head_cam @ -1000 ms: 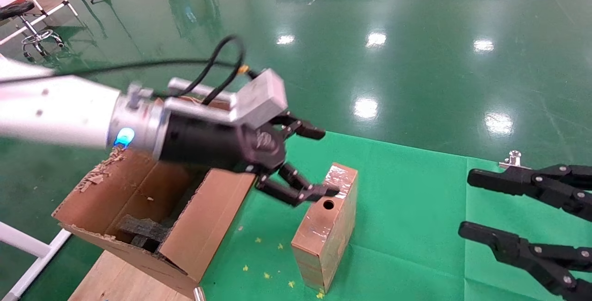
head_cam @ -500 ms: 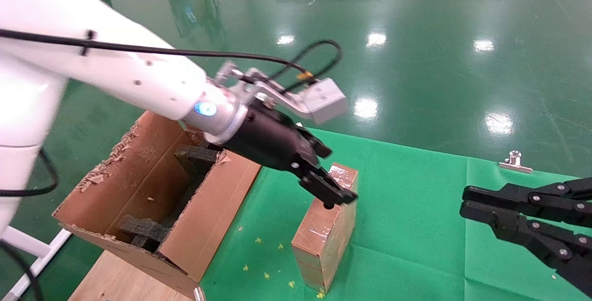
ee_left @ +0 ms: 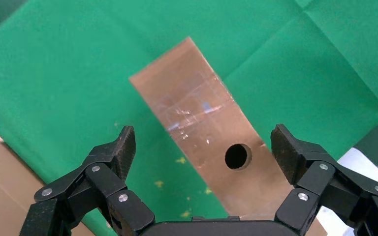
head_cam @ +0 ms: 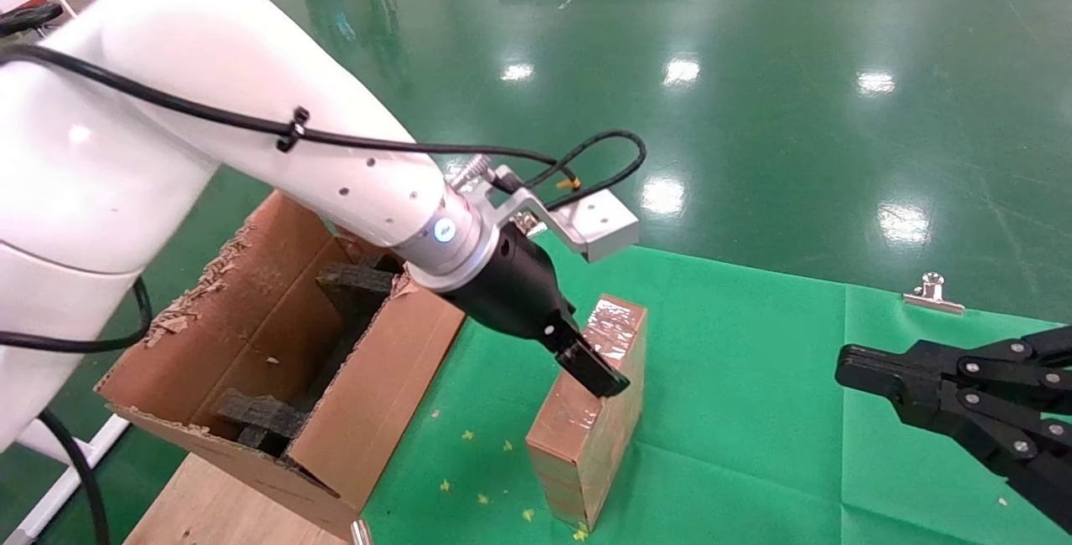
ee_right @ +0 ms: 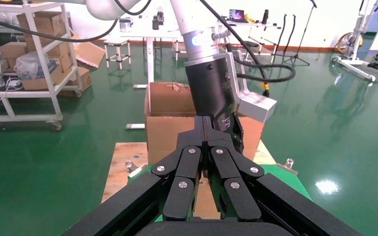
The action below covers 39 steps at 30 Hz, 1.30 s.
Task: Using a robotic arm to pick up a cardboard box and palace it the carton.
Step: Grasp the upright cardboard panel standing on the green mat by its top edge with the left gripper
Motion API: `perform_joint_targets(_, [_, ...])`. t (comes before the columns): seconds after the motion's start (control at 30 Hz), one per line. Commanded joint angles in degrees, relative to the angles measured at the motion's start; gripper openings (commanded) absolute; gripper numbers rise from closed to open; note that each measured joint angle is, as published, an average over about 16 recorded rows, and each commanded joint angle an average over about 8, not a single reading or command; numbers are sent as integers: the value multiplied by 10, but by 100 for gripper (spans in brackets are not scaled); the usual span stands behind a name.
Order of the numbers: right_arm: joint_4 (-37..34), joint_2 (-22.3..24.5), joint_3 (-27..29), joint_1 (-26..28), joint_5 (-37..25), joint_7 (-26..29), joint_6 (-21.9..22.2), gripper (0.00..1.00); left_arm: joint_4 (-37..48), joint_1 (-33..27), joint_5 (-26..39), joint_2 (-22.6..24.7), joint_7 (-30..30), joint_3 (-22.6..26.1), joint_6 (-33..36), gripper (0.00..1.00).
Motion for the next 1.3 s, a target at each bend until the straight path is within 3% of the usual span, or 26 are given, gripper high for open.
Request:
perform_joint_targets(0.03, [0,0,0,0,0,0,0,0,0,-1,1,3,-20,12,-1,100])
perform_joint_targets(0.4, [0,0,0,0,0,0,0,0,0,1,-25,-1,-48,48,-3,100])
perform_joint_targets(0.47, [0,0,0,0,0,0,0,11,0,-1,-27,-3,-50,53,-2,100])
perform_joint_targets(0.6, [0,0,0,0,0,0,0,60,0,-7,-23,-7,-49,65,-2,99])
perform_joint_targets(0.67, [0,0,0,0,0,0,0,84,0,-9,-22,-7,-49,68,-3,87])
perform_joint_targets(0.73, [0,0,0,0,0,0,0,98,0,-10,-21,-8,-48,70,-3,62])
perform_joint_targets(0.87, [0,0,0,0,0,0,0,100,0,-10,-21,-8,-48,69,-3,12])
perform_joint_targets(0.9, [0,0,0,0,0,0,0,100,0,-10,-21,-8,-48,68,-3,4])
perform_joint_targets(0.93, [0,0,0,0,0,0,0,100,0,-10,-21,-7,-49,68,-3,0])
perform_joint_targets(1.3, [0,0,0,0,0,0,0,100,0,-7,-23,-7,-49,64,-3,0])
